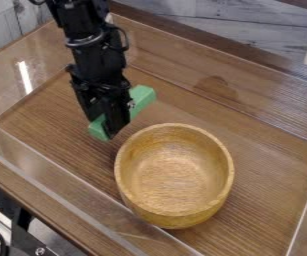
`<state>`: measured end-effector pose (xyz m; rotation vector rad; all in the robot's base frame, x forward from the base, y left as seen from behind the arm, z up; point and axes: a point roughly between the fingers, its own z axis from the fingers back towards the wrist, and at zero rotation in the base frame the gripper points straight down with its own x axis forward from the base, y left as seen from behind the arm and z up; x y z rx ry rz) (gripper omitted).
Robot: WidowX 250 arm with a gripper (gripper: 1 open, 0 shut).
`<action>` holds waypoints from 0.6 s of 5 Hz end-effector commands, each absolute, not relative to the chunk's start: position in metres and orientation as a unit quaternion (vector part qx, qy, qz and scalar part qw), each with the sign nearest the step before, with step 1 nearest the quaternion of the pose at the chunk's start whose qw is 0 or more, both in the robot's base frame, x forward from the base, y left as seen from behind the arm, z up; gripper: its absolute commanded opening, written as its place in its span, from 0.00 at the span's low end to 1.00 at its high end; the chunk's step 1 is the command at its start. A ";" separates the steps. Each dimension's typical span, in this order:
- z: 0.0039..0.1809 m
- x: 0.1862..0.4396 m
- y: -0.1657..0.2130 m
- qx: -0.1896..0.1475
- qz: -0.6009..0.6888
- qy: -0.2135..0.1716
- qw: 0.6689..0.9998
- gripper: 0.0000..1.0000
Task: Remove the green block from inside the brown bowl and put it on the table
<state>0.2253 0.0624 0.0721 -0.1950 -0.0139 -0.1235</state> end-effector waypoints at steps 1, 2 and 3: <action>0.084 0.236 0.070 -0.088 -0.059 -0.031 0.994 0.00; 0.084 0.236 0.071 -0.090 -0.057 -0.030 0.994 0.00; 0.084 0.236 0.072 -0.091 -0.056 -0.029 0.994 0.00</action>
